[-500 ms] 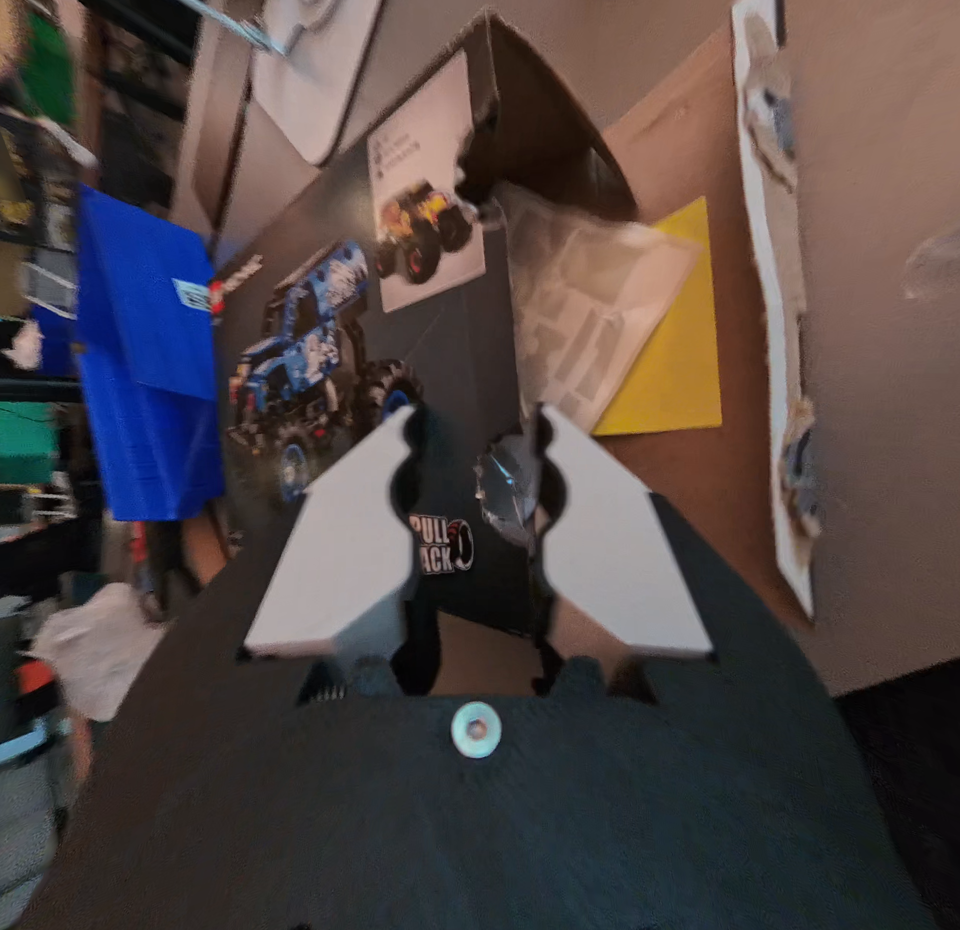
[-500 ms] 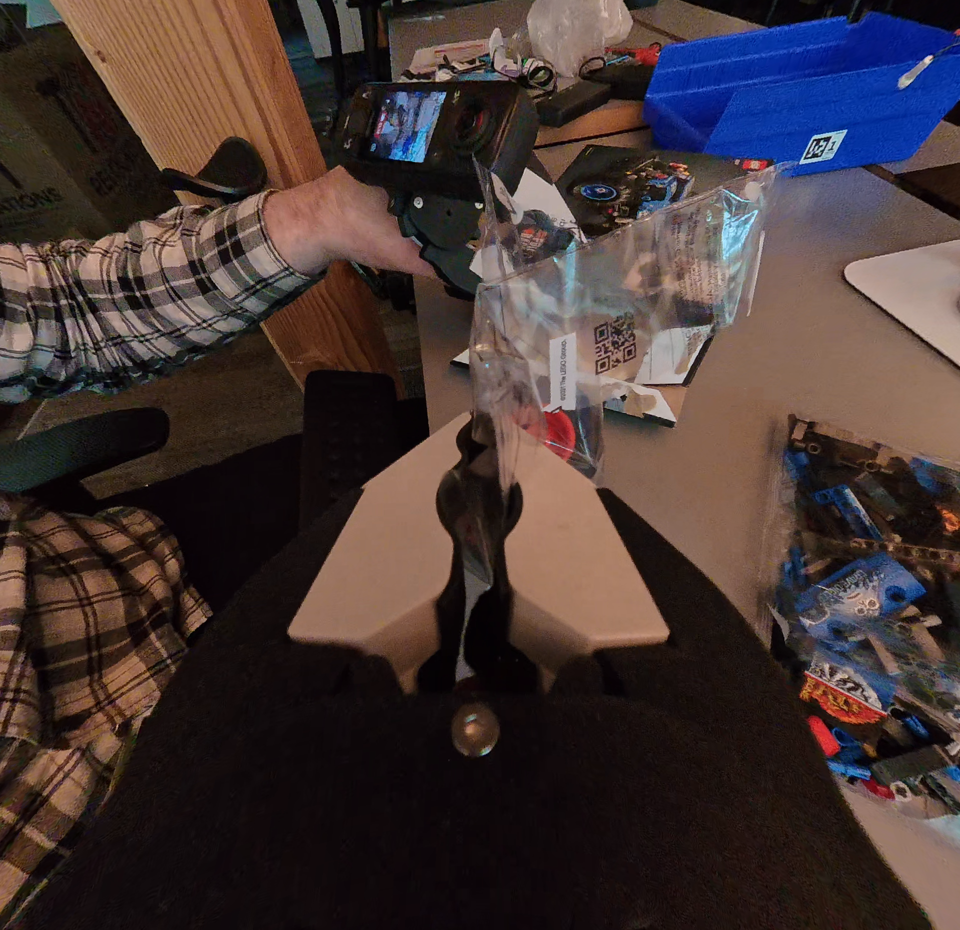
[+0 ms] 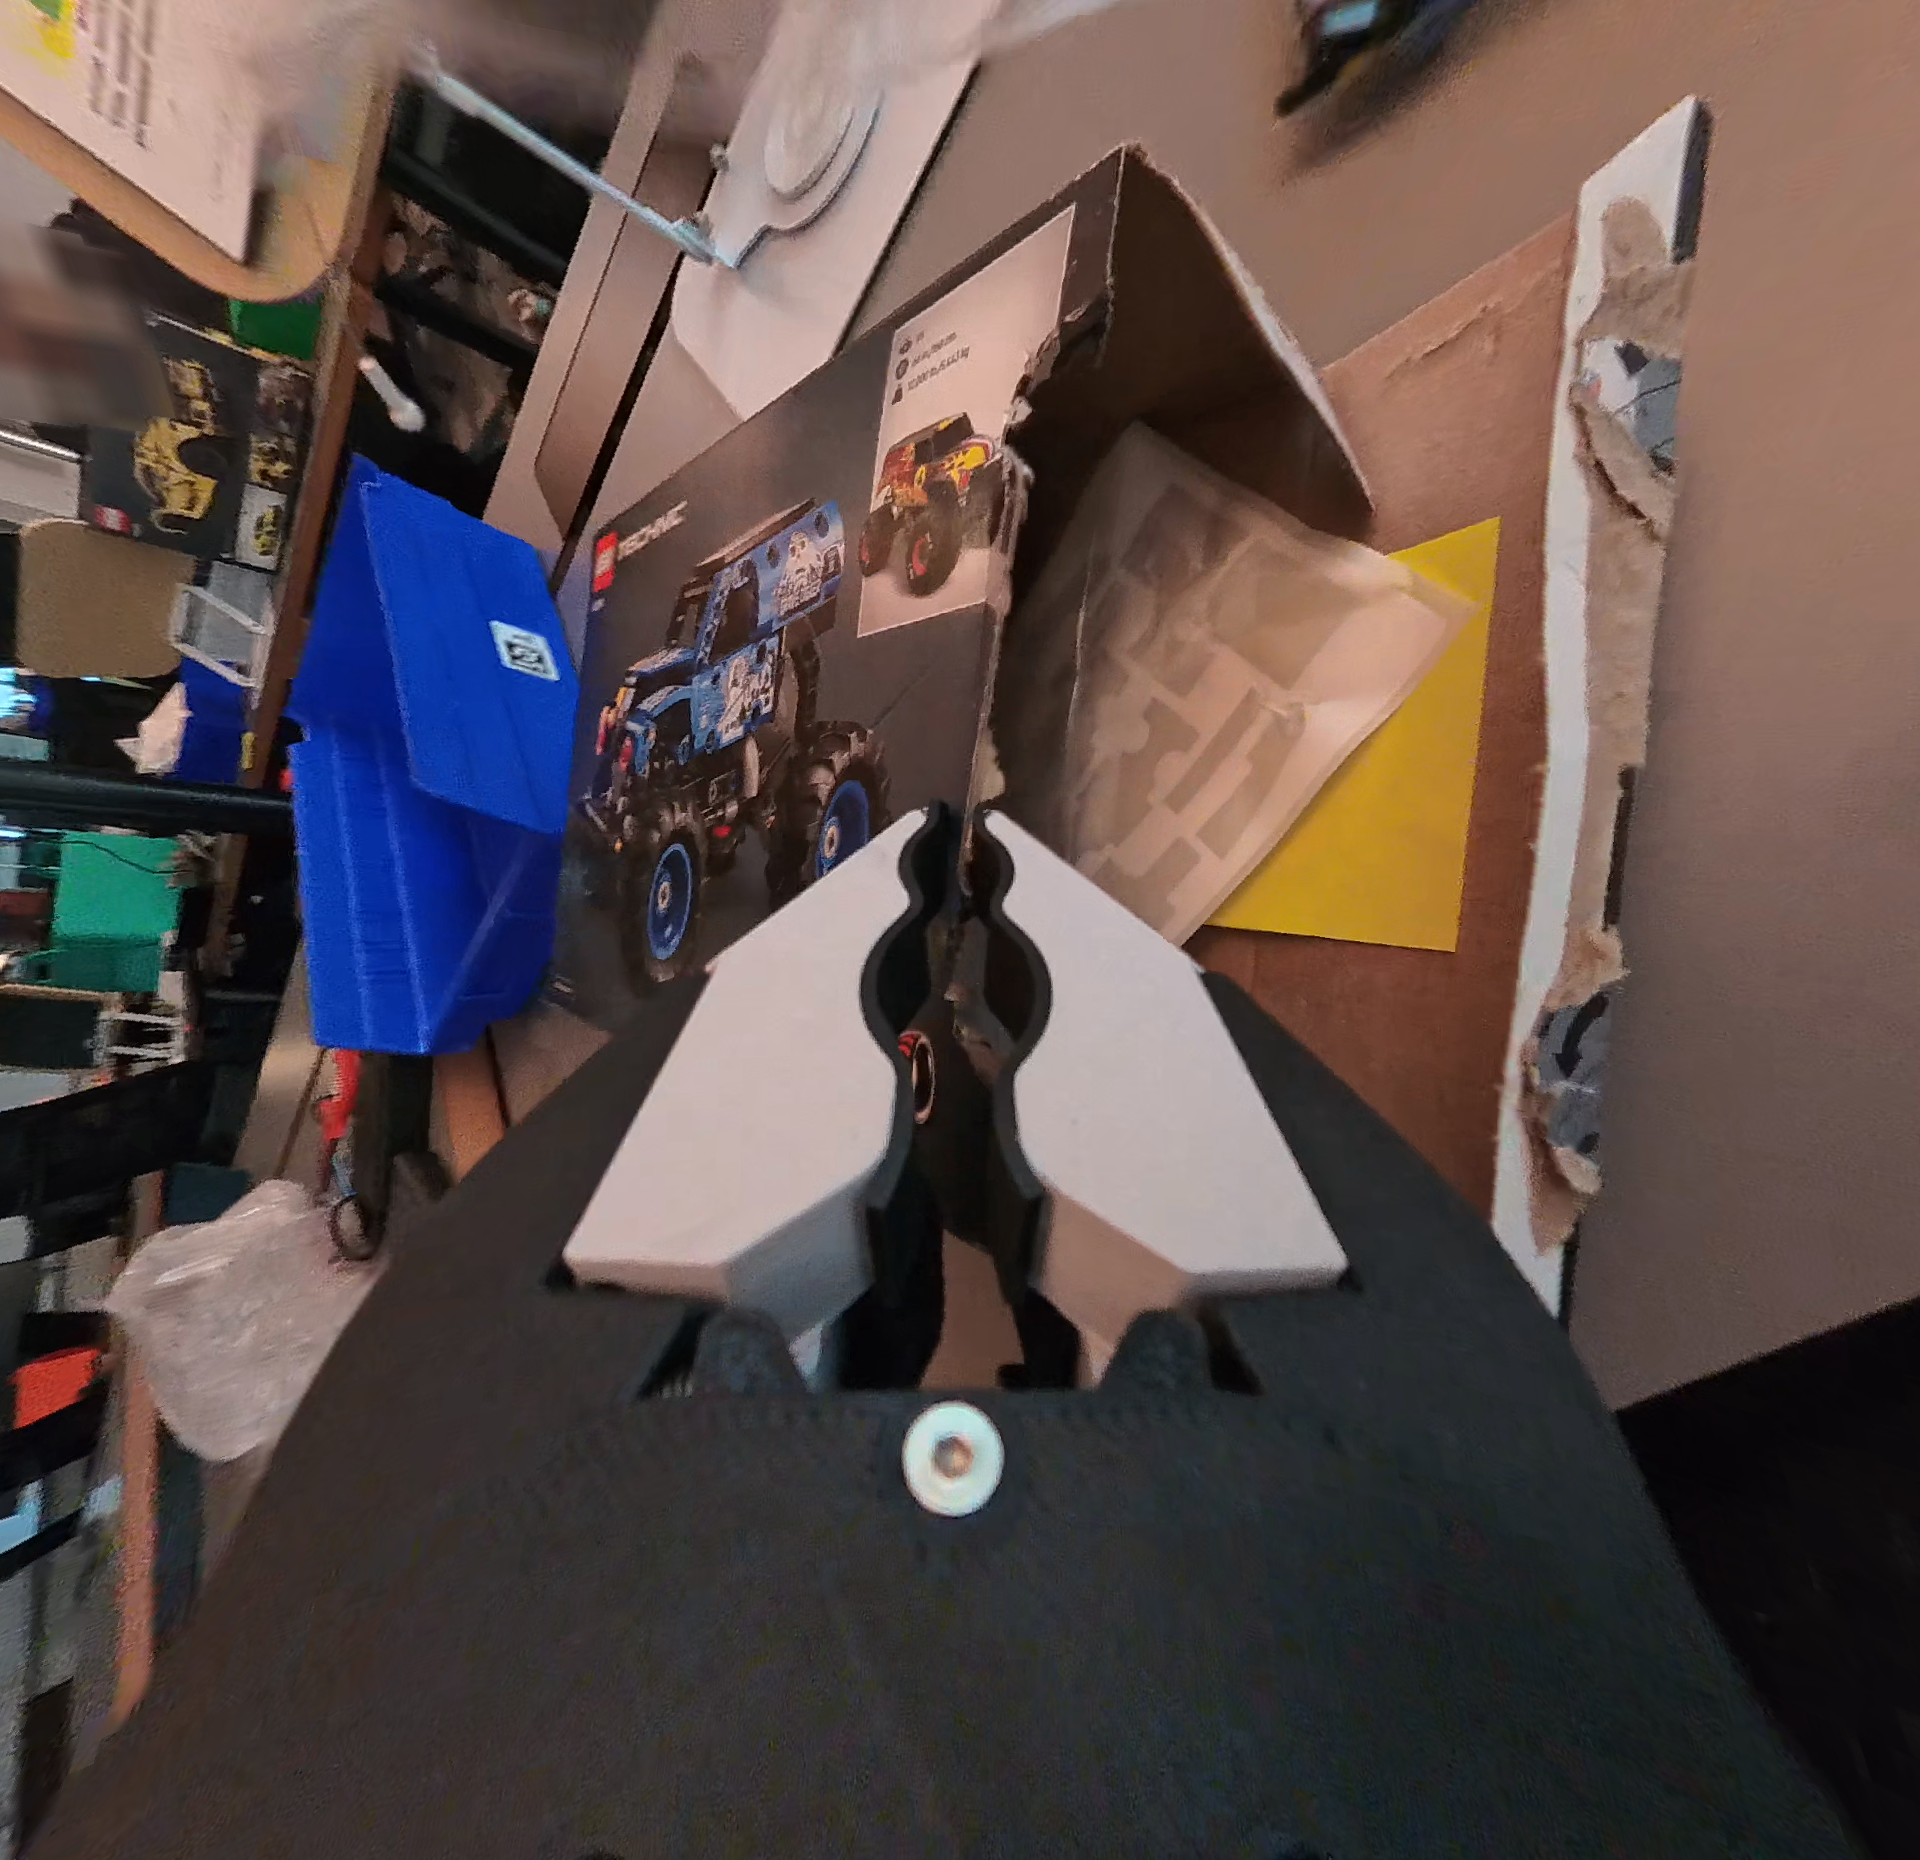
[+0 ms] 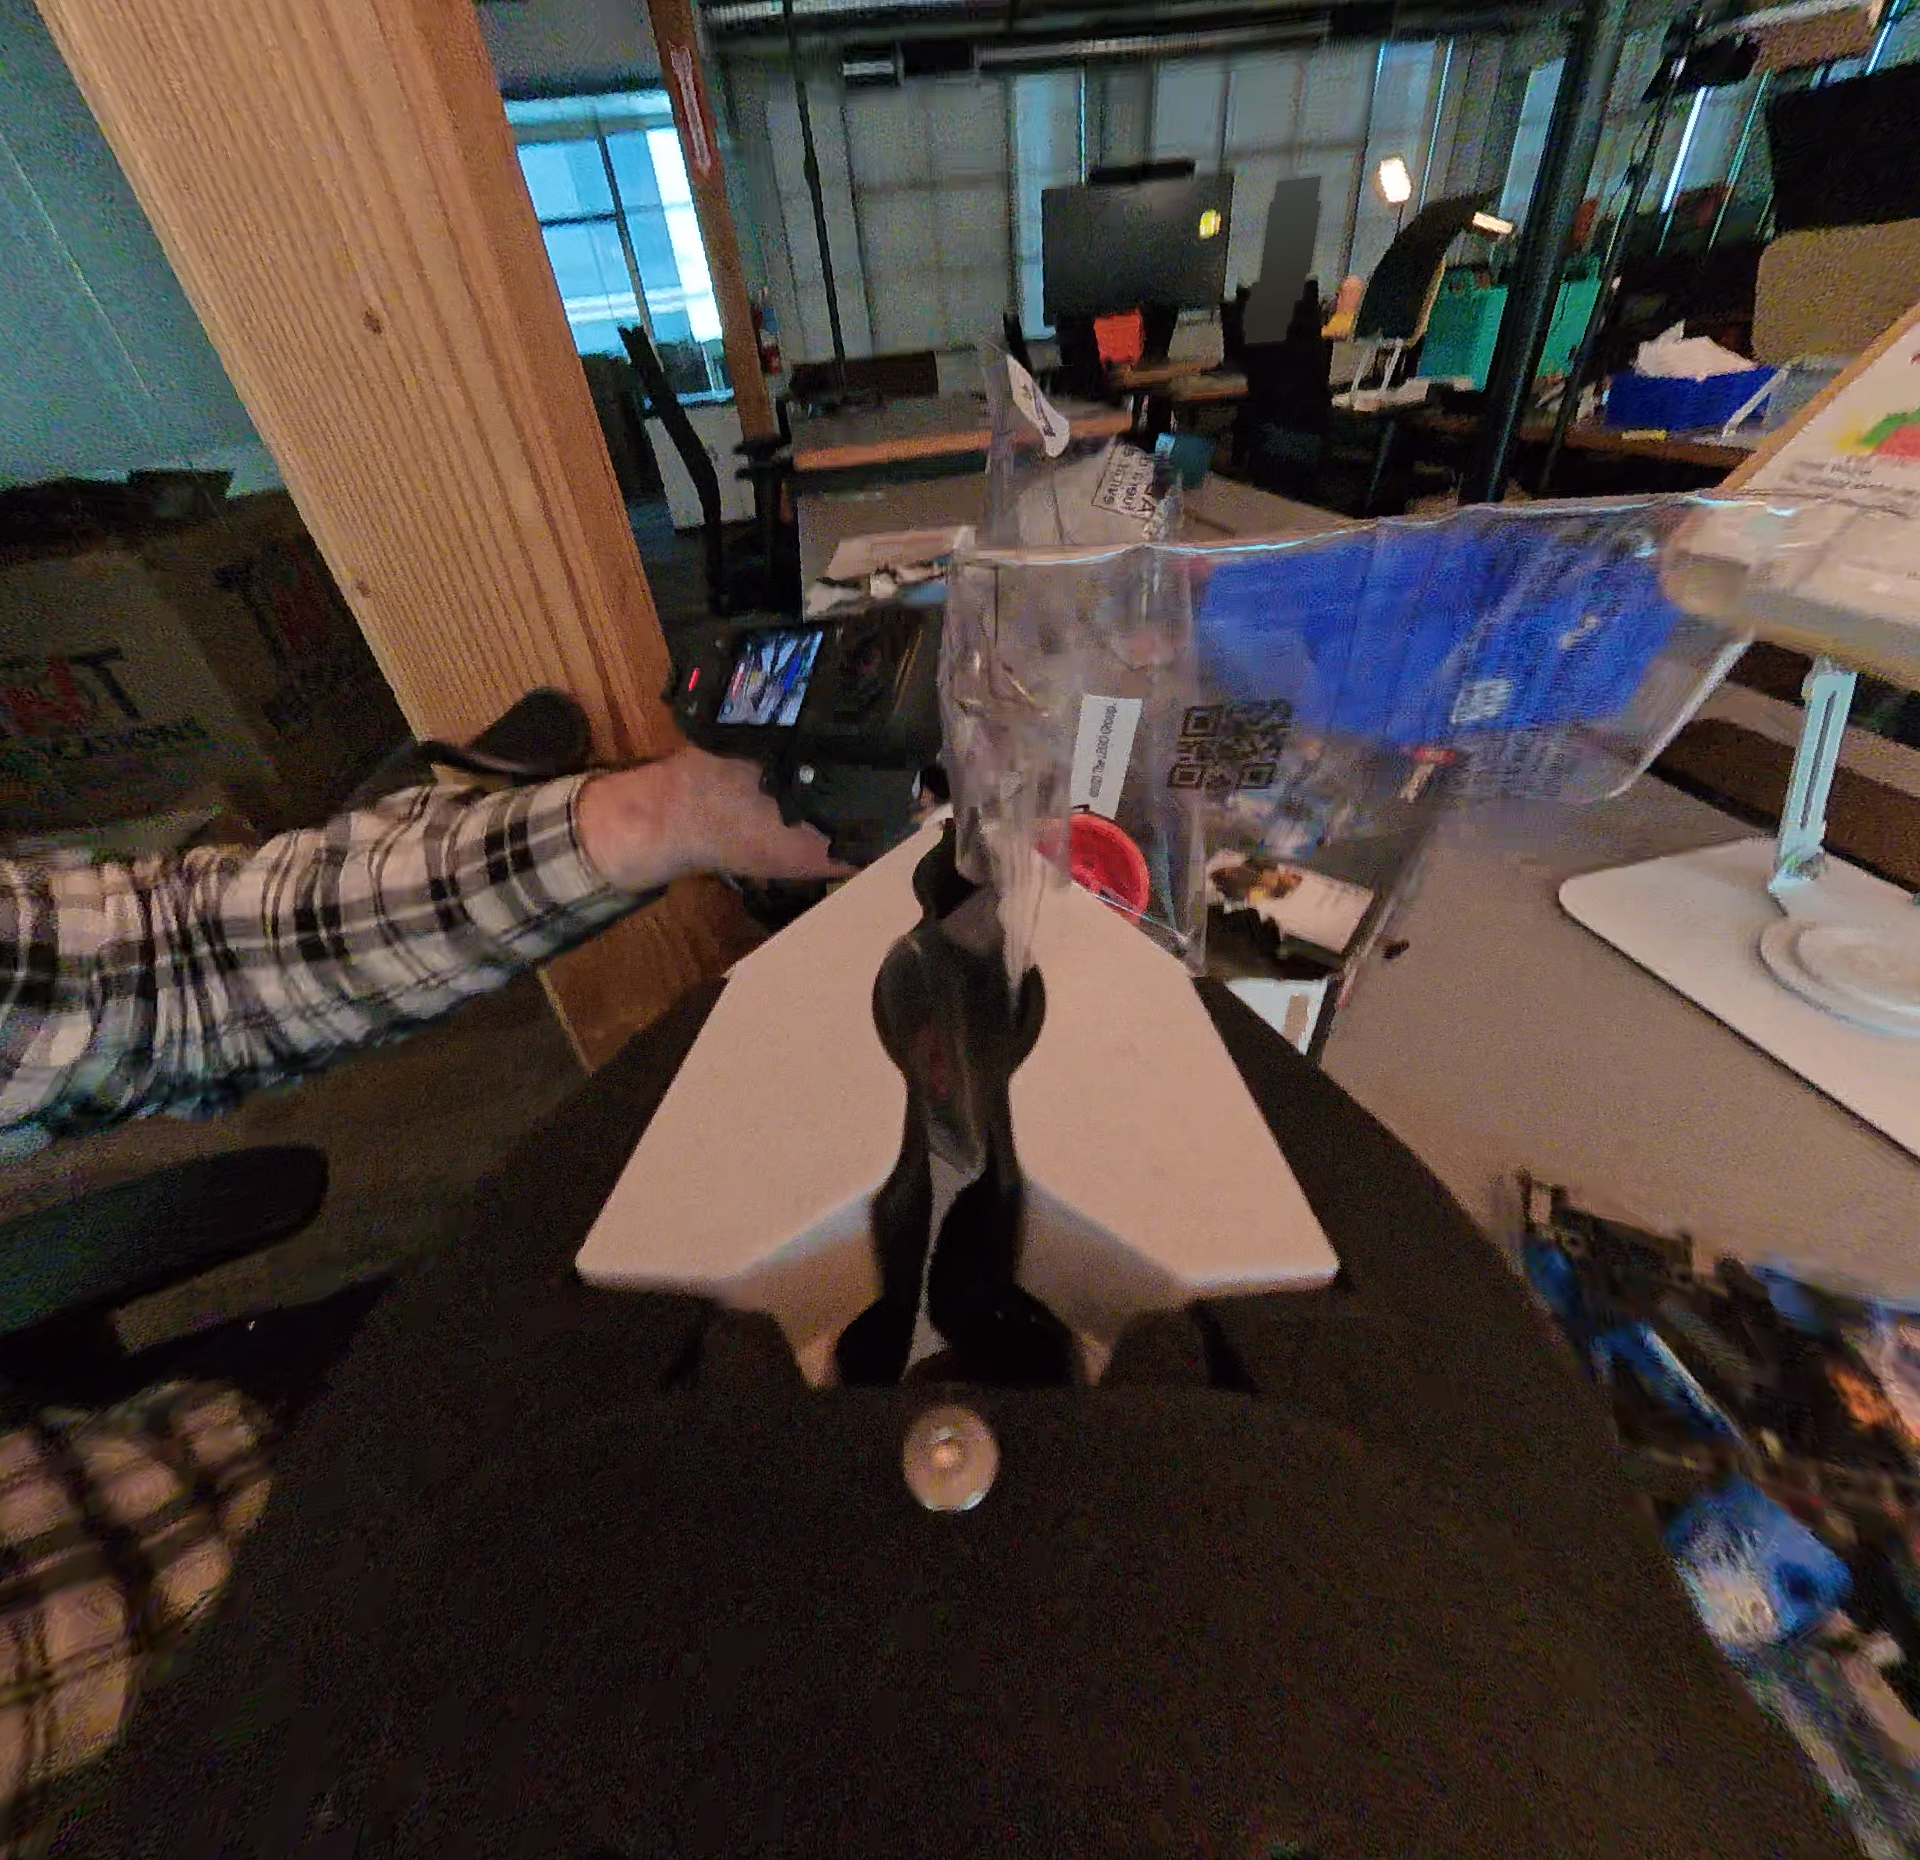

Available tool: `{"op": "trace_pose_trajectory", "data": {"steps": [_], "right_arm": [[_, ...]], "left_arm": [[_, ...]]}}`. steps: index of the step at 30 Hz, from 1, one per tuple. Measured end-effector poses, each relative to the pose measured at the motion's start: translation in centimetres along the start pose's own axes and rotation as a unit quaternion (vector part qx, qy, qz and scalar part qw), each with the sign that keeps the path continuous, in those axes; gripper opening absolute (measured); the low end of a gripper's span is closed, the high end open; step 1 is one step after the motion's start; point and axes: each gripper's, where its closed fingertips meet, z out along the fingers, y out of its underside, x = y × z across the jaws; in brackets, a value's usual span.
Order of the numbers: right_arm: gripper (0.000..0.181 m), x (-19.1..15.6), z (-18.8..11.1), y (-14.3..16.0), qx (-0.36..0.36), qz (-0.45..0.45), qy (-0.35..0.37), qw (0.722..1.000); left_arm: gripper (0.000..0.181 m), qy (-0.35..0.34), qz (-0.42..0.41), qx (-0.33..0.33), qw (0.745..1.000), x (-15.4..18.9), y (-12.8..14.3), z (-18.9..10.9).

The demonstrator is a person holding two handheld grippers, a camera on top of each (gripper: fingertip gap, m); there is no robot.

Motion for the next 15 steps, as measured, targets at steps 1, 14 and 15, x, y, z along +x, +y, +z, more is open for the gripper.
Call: {"op": "trace_pose_trajectory", "data": {"steps": [1,14,15], "right_arm": [[0.000,0.2,0.9,-0.5,0.018,0.002,0.000,1.000],[0.000,3.3,5.5,10.1,-0.123,0.093,0.036,0.987],[0.000,3.3,5.3,10.2,-0.129,0.102,0.036,0.986]], "left_arm": [[0.001,0.005,-0.004,0.003,1.000,0.3,-0.3,-0.1],[0.000,0.048,-0.088,0.030,0.995,2.3,-1.1,0.3],[0.000,0.047,-0.096,0.034,0.994,2.1,-1.3,0.2]]}}
